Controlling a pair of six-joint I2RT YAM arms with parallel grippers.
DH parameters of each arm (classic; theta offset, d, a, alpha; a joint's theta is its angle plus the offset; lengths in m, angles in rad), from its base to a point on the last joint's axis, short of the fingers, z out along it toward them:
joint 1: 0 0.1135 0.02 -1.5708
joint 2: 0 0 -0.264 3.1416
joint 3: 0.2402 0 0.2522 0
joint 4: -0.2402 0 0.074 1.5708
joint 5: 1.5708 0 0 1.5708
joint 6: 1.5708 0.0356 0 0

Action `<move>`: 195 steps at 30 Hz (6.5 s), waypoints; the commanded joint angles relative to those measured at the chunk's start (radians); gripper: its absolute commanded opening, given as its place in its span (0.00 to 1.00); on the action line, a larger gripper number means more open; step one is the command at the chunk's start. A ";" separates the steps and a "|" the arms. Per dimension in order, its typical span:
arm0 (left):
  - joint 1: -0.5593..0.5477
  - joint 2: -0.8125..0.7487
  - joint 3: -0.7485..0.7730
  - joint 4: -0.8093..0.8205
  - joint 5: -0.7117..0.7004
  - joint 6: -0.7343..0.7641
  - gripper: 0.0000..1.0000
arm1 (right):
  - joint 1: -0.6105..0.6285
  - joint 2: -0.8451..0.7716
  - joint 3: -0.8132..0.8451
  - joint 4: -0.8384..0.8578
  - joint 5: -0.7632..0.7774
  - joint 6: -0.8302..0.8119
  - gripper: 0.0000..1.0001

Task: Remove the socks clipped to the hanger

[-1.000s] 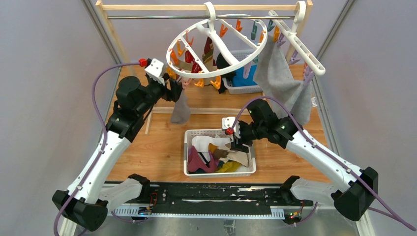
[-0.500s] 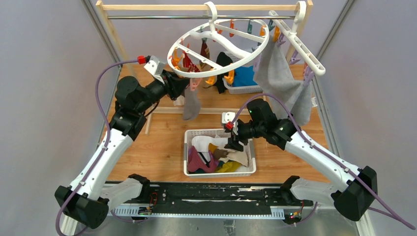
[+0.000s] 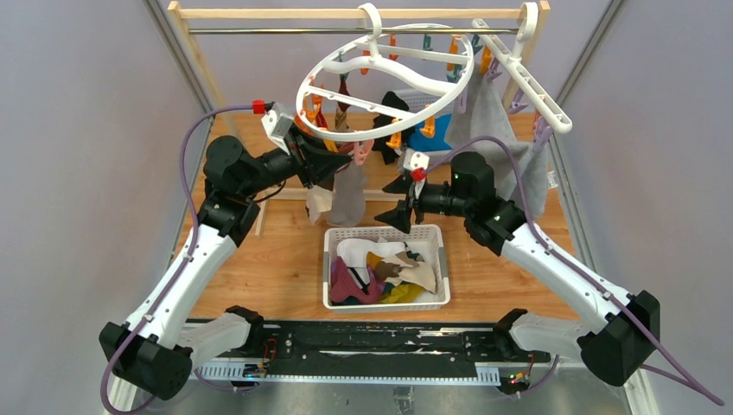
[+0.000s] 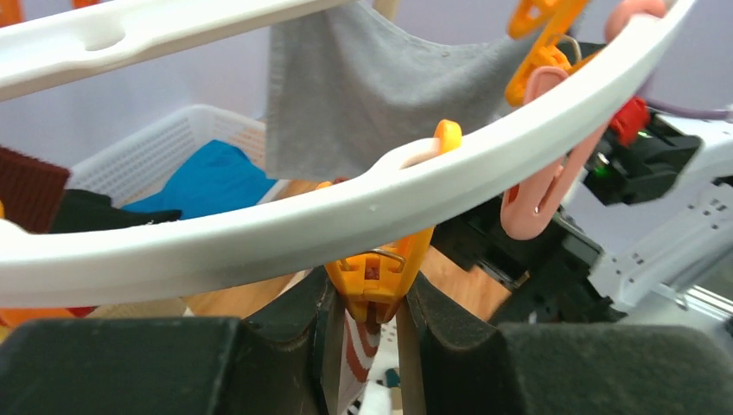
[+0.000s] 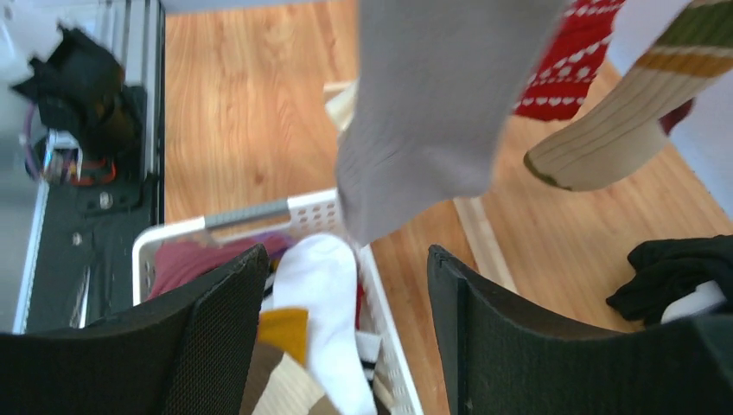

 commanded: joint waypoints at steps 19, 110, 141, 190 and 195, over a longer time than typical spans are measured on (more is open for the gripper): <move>0.007 -0.029 -0.041 0.194 0.189 -0.225 0.11 | -0.009 0.214 0.027 0.626 -0.282 0.420 0.65; 0.133 -0.068 -0.113 0.376 0.025 -0.330 0.33 | -0.027 -0.154 0.010 -0.607 0.112 -0.447 0.01; 0.131 -0.127 -0.132 0.245 0.222 -0.100 0.47 | 0.000 -0.070 0.065 -0.674 0.241 -0.477 0.76; 0.265 0.022 0.001 -0.156 -0.192 0.355 0.82 | -0.001 -0.126 -0.010 -0.630 0.191 -0.446 0.76; 0.265 -0.002 -0.023 -0.125 -0.158 0.311 0.79 | -0.001 -0.123 -0.011 -0.629 0.186 -0.435 0.76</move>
